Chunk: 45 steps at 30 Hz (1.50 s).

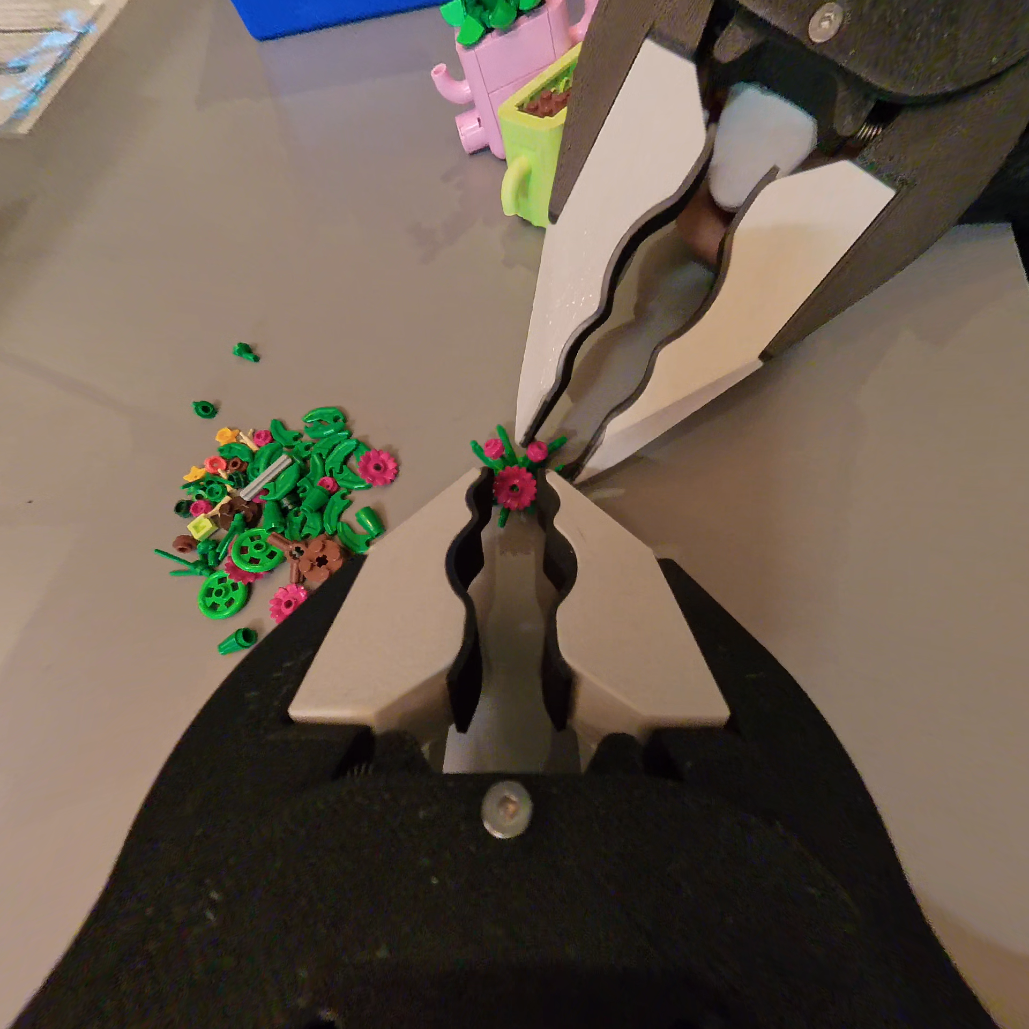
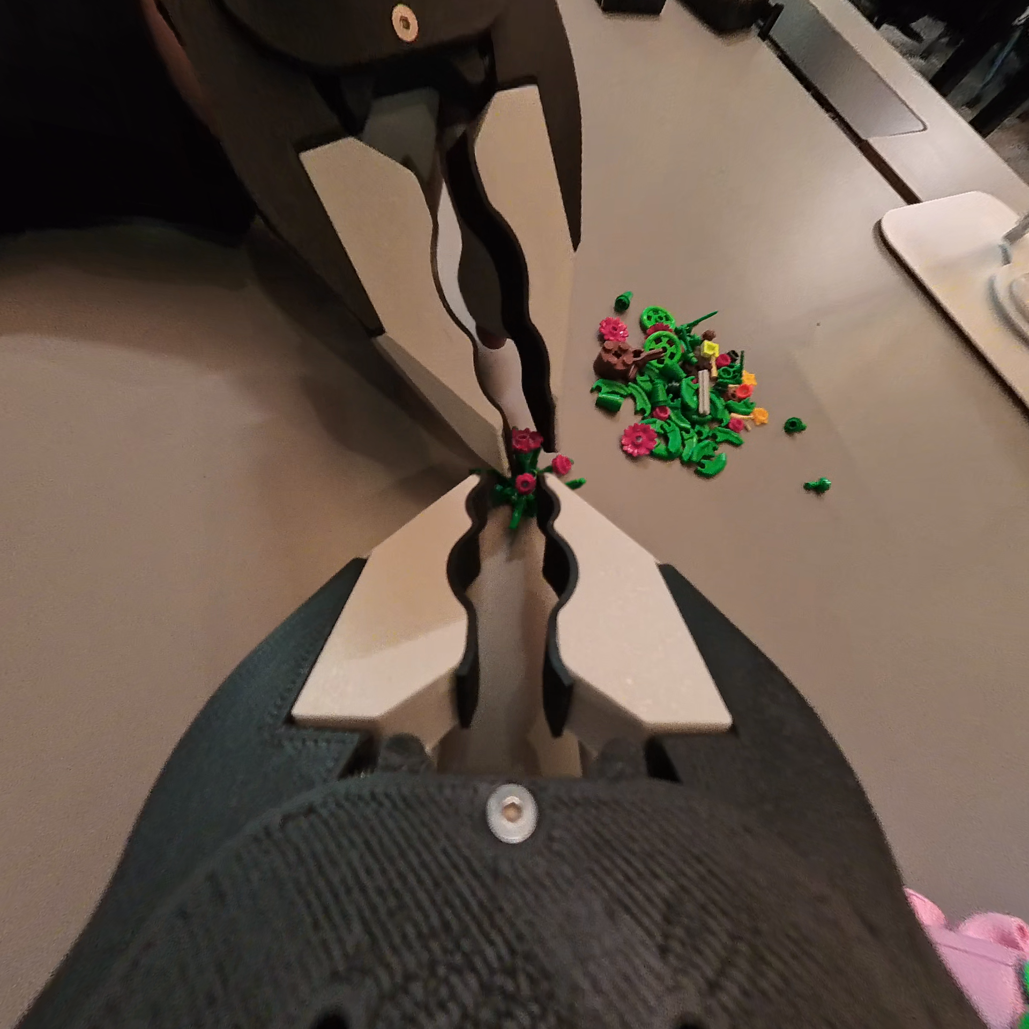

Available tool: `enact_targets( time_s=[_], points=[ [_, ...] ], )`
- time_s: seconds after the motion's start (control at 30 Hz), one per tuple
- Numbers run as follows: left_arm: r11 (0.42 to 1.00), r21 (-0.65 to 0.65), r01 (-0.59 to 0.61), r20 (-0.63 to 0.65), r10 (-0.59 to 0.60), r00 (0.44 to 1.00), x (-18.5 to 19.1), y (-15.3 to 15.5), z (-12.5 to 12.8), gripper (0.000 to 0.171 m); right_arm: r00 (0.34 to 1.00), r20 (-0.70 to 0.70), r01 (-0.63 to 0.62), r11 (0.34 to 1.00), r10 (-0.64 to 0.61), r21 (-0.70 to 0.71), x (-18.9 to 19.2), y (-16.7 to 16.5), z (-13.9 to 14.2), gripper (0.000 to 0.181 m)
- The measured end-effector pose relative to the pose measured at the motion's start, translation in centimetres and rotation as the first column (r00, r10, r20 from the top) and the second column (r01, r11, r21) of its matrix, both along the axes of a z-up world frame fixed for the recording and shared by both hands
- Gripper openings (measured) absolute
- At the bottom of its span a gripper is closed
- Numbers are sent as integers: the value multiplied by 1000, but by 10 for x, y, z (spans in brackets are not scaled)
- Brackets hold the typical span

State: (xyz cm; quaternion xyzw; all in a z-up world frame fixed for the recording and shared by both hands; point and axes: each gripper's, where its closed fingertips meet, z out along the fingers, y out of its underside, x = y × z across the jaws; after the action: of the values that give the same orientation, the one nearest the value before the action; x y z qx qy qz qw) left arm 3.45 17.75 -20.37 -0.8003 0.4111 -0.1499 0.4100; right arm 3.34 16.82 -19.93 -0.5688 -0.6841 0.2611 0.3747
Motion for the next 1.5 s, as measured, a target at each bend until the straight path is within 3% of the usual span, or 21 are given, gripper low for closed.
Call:
enact_targets(
  time_s=[0.1, 0.63, 1.03, 1.3, 1.5],
  points=[
    [1000, 2, 5, -9, -5, 1000, 0, 0, -1, 11, 1000, -20, 15, 999, -14, 48, 0, 3, 5, 2],
    [1000, 24, 10, -15, -9, 1000, 1, 0, 0, 11, 1000, -19, 24, 998, -25, -57, 0, 4, 1, 14],
    [1000, 18, 13, -15, -13, 1000, 3, -1, -1, 10, 999, -16, 35, 992, -37, -120, 0, 3, -1, 4],
    [999, -35, 35, 84, -32, 996, 9, -6, 6, 10, 992, -123, 2, 951, -42, -310, 0, -3, 22, 4],
    [998, -37, 44, 104, -40, 994, 11, -8, 8, 10, 983, -158, 3, 866, -94, -500, -2, -1, 29, 3]
  ],
)
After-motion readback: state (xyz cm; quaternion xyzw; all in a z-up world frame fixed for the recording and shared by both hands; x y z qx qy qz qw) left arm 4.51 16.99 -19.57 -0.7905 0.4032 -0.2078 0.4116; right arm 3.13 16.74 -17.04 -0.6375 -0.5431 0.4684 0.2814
